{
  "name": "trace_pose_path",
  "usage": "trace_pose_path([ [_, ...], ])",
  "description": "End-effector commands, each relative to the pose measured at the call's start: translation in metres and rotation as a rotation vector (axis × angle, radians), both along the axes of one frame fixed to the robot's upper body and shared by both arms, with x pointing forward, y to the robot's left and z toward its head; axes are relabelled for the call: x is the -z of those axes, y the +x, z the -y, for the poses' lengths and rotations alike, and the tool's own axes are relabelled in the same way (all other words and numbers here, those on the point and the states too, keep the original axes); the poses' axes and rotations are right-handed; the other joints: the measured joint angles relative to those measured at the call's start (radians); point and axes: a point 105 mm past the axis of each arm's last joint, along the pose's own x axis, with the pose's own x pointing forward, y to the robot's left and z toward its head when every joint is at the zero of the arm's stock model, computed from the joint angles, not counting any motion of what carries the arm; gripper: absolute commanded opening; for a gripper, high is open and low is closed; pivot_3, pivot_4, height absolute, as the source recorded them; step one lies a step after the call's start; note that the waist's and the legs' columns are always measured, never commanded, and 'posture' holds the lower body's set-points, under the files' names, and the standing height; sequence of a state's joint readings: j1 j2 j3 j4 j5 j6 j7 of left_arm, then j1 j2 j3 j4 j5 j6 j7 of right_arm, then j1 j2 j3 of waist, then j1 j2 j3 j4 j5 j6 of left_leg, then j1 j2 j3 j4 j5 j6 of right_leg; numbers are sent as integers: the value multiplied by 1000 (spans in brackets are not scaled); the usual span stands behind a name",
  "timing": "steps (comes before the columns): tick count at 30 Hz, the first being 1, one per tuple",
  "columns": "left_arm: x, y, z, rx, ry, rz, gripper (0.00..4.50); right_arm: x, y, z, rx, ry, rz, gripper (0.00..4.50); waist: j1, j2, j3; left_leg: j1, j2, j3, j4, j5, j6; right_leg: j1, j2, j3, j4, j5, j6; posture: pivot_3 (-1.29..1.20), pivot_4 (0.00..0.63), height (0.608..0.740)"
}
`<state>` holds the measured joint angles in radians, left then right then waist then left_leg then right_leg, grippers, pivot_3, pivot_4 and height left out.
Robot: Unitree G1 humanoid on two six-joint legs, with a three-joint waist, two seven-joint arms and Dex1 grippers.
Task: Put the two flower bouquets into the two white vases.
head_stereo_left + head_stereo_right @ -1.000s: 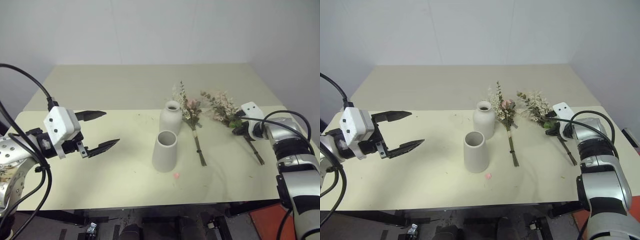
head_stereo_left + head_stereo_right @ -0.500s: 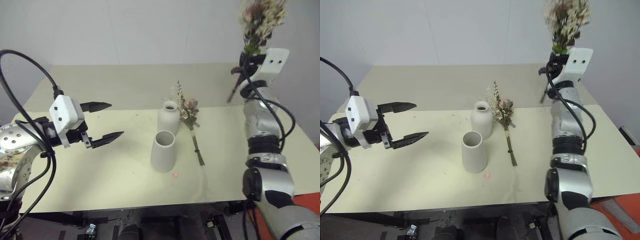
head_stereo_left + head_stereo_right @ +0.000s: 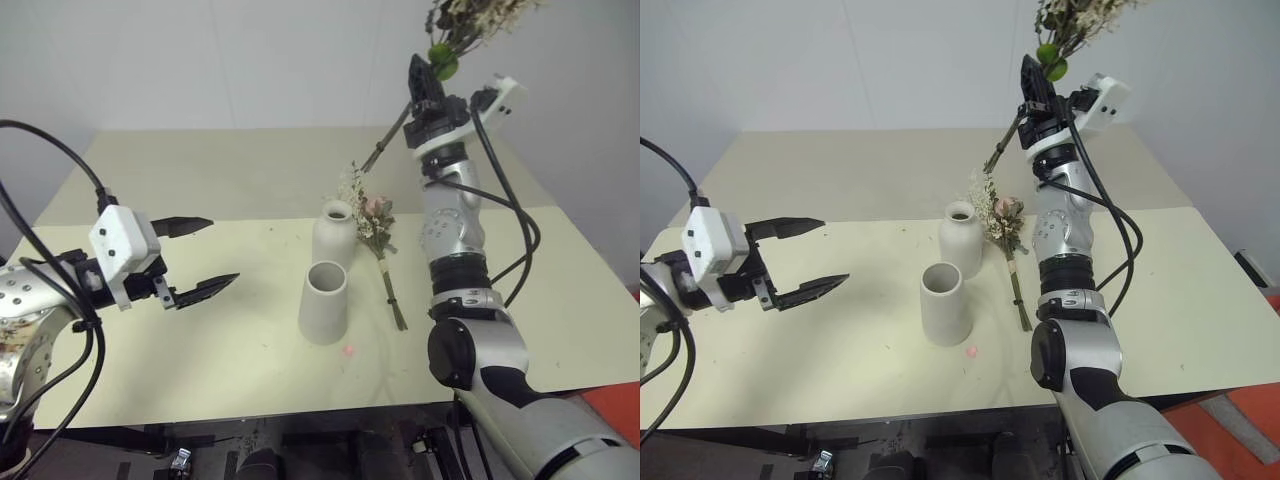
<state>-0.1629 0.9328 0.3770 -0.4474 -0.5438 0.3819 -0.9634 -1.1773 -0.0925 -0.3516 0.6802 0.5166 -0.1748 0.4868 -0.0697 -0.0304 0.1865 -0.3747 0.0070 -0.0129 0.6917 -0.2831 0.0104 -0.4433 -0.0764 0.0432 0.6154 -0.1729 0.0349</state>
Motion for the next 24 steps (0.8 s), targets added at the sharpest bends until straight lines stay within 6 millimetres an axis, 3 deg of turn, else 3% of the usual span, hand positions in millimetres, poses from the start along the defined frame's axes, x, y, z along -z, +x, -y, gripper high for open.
trace_pose_path([
  [1, -10, -9, 0, -12, 9, 45, 4500, -23, -22, -13, -81, -18, 105, 199, 1, 0, 0, 0, 0, 0, 0, 0, 0, 0, 0, 0, 0, 0, 0, 0, 150, 740],
  [10, -10, -10, -1, -23, 9, 44, 4500, -9, -42, -31, -139, -51, 97, 199, 2, 0, 0, 0, 0, 0, 0, 0, 0, 0, 0, -1, 1, 0, 0, 0, 150, 740],
  [24, -10, -1, 2, 16, 33, 41, 4500, 17, -38, -43, -130, -146, 35, 199, 0, 0, 0, 0, 0, 0, 0, 0, -1, -1, 0, 0, 1, 0, 0, 0, 150, 740],
])
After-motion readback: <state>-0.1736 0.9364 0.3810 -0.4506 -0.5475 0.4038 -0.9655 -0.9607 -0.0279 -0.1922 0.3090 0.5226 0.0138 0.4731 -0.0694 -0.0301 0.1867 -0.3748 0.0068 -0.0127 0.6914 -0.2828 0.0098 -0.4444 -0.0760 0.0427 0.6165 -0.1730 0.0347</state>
